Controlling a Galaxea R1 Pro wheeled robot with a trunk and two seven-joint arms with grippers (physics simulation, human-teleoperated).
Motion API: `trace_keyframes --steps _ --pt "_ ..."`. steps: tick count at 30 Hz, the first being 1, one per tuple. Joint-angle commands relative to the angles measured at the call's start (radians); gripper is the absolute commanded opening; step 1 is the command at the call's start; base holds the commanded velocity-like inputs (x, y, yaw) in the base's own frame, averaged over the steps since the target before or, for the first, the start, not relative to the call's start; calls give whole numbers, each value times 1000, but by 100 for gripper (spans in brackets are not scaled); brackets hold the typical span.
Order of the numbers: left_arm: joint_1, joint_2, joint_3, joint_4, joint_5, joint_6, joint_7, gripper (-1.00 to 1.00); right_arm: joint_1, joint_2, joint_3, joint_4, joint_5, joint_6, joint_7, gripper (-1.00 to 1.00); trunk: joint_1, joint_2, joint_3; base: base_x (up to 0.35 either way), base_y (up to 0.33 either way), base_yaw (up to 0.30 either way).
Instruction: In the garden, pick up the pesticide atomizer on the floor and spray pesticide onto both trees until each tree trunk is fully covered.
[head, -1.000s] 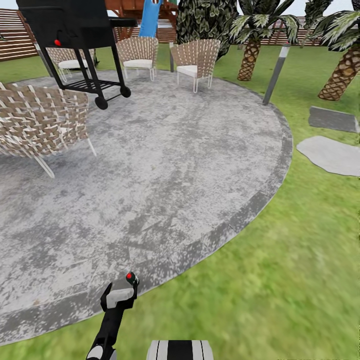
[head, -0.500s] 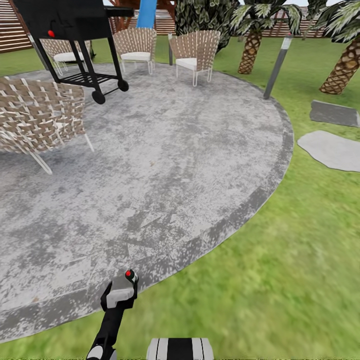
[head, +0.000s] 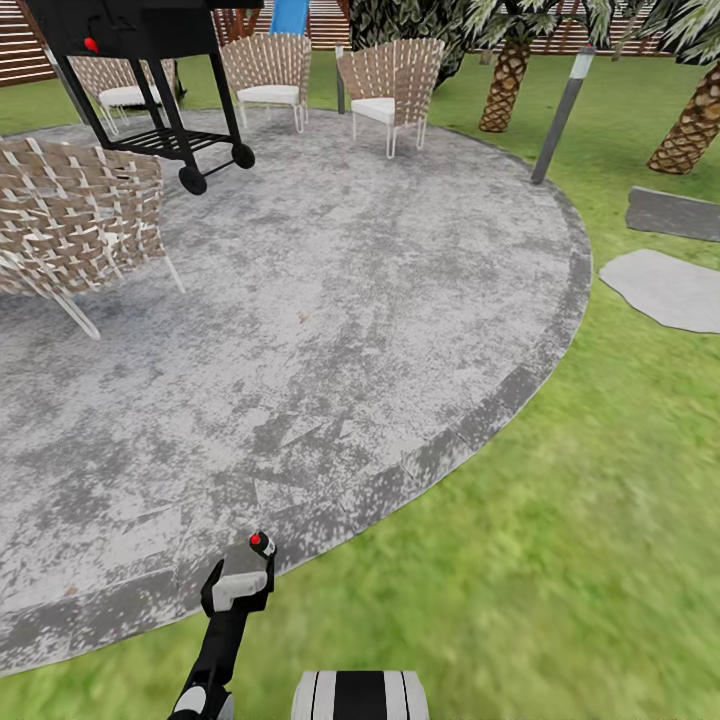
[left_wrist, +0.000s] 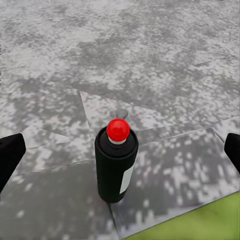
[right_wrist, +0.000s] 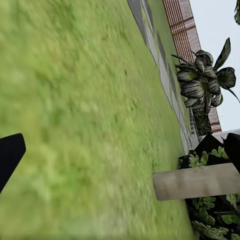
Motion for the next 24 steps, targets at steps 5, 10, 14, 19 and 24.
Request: trace_keyframes --steps 5,10,14,19,24 --pt "0 0 5 4 -3 -77 -2 100 0 0 7 0 -10 -4 -1 100 0 0 -1 0 0 0" --pt "0 0 5 9 -5 -135 -2 100 0 0 6 0 -10 -4 -1 100 0 0 -1 0 0 0" --pt "0 -1 4 11 -5 -148 -3 100 0 0 6 0 -10 -4 -1 100 0 0 -1 171 0 0" --pt "0 -1 4 12 -5 -149 -3 100 0 0 6 0 -10 -4 -1 100 0 0 -1 80 0 0" --pt "0 -1 4 12 -5 -149 -3 100 0 0 6 0 -10 -4 -1 100 0 0 -1 124 0 0"
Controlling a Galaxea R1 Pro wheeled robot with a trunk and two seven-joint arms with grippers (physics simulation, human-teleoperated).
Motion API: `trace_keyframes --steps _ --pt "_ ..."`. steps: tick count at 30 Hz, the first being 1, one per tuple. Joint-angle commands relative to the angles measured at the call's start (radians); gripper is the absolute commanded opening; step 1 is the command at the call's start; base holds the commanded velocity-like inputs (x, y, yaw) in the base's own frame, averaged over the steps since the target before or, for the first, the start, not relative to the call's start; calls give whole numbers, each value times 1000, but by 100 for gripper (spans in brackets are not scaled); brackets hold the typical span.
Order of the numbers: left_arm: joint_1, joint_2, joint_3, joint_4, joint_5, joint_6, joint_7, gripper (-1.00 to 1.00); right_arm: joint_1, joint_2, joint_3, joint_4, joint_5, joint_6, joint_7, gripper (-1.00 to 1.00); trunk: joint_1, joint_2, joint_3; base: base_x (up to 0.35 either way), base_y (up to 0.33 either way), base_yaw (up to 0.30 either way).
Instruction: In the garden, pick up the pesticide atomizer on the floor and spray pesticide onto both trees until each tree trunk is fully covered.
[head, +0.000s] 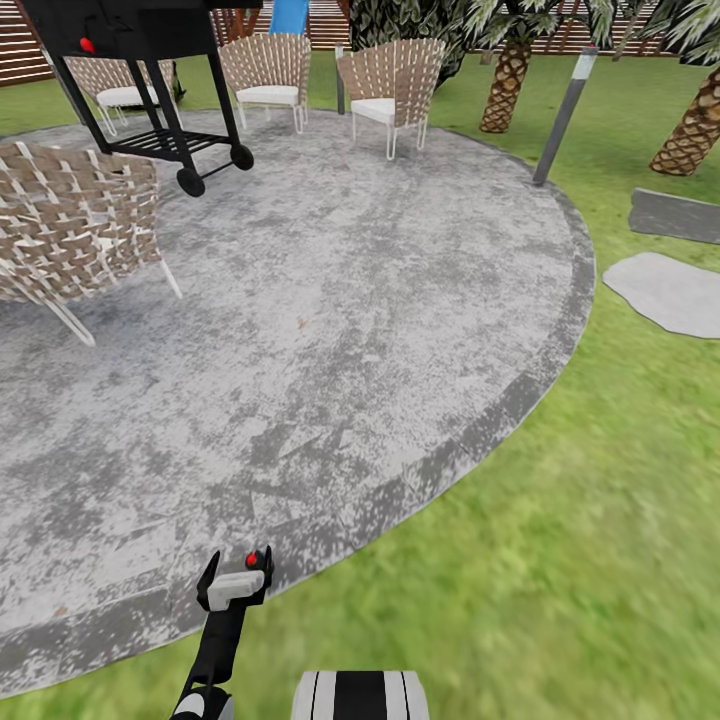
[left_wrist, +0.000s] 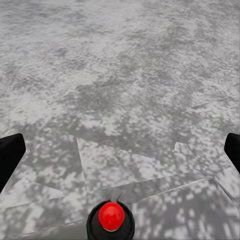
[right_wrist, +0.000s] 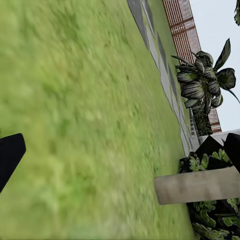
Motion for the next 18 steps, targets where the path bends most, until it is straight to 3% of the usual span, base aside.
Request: trace_keyframes --steps 1,18 --pt "0 -1 5 0 -3 -3 -2 100 0 0 7 0 -10 -4 -1 100 0 0 -1 47 0 0" --pt "0 -1 5 1 -3 -3 -2 100 0 0 8 0 -10 -3 -1 100 0 0 -1 7 0 0"
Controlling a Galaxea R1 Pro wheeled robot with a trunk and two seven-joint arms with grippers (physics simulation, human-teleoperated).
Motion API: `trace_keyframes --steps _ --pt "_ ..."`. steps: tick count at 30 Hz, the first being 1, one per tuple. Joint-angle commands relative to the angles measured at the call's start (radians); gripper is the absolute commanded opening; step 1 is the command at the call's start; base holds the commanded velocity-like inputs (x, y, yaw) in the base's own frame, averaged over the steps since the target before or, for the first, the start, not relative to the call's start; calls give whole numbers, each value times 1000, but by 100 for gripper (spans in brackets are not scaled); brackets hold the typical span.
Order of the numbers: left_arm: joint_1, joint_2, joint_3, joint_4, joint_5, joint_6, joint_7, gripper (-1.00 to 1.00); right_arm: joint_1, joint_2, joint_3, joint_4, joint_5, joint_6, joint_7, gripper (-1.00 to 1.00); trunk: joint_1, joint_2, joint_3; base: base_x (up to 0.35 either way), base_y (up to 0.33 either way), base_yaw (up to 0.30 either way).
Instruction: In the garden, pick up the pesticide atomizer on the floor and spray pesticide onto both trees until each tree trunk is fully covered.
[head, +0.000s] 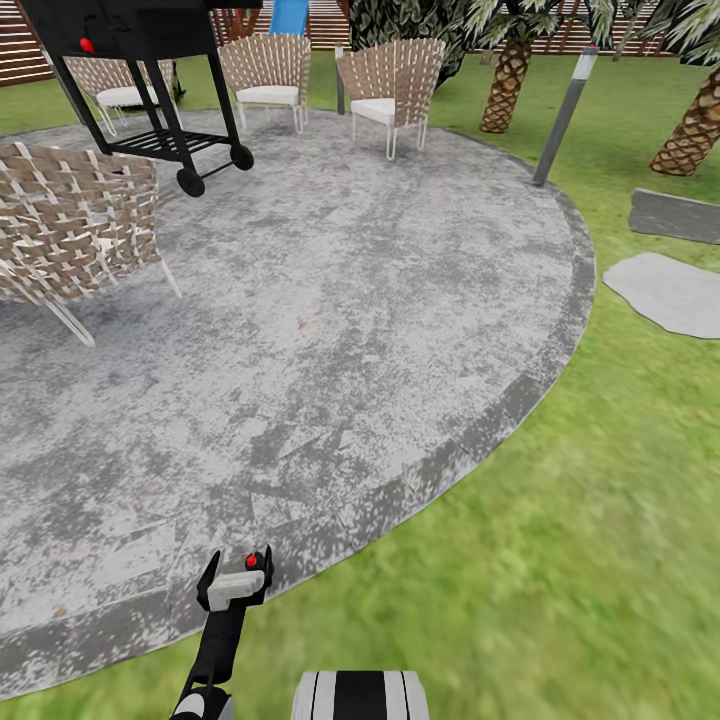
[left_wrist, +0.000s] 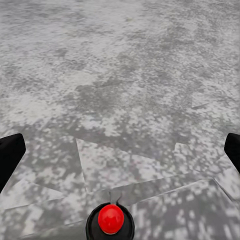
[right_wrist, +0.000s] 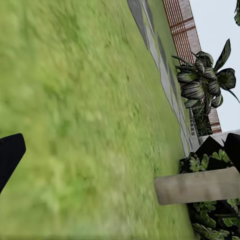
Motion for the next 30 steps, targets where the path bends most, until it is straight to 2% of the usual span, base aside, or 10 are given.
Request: trace_keyframes --steps 1,30 --pt "0 -1 5 0 -3 -3 -2 100 0 0 7 0 -10 -3 -1 100 0 0 -1 0 0 0" --pt "0 -1 5 0 -3 -3 -2 100 0 0 7 0 -10 -4 -1 100 12 -7 -109 0 0 0"
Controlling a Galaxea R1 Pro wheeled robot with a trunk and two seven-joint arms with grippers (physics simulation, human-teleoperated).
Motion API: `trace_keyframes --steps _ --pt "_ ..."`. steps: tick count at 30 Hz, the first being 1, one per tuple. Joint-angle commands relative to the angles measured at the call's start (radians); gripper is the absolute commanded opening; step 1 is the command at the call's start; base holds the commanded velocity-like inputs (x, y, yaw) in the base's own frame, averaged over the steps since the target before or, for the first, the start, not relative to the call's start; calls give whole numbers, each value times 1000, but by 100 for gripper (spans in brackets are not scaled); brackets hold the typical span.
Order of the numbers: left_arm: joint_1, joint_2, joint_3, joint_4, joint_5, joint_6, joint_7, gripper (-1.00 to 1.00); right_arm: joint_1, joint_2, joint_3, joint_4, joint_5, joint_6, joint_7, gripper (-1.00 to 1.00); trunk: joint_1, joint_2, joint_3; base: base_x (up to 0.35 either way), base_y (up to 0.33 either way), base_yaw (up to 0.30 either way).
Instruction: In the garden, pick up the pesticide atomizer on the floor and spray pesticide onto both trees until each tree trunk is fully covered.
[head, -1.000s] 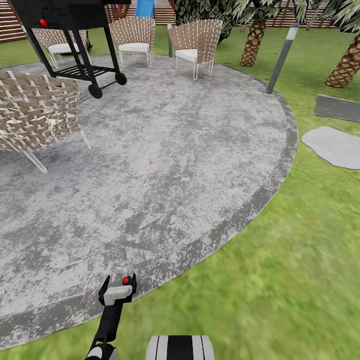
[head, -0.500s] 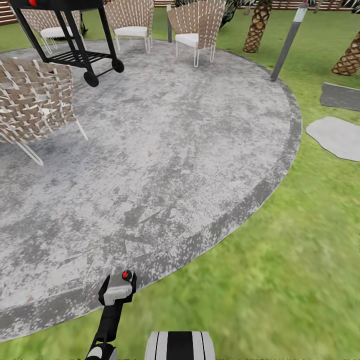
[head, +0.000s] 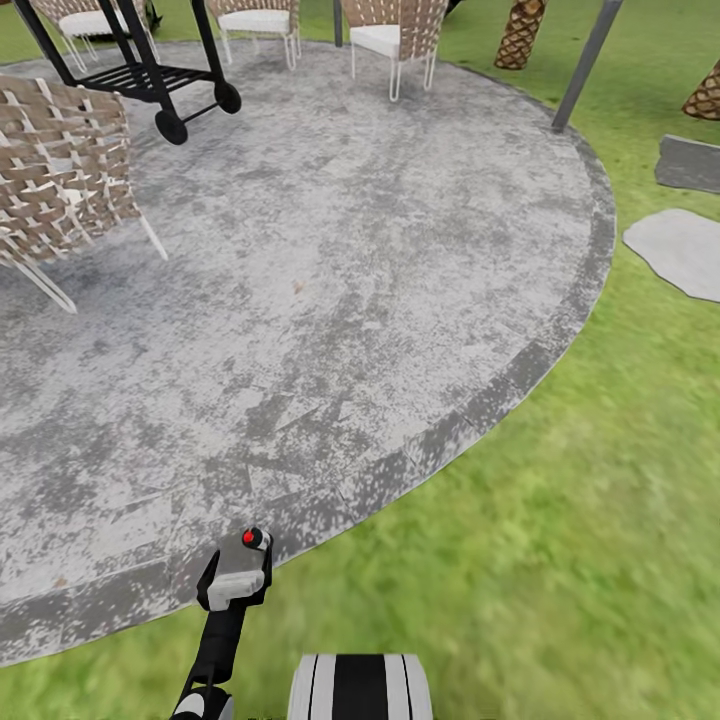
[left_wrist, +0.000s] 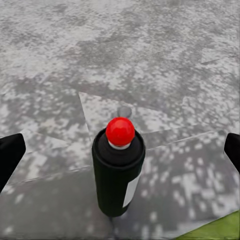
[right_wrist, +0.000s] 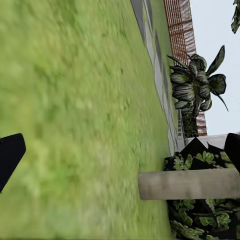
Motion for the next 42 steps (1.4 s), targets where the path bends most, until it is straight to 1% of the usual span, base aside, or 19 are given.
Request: trace_keyframes --steps 1,15,42 --pt "0 -1 5 0 -3 -3 -2 100 0 0 7 0 -10 -3 -1 100 0 0 -5 0 0 0" --pt "0 -1 5 0 -3 -3 -2 100 0 0 8 0 -10 -3 -1 100 7 -4 -59 0 0 0" --pt "0 -1 5 -4 -3 -6 -2 100 0 0 8 0 -10 -3 -1 100 7 -4 -59 28 0 0"
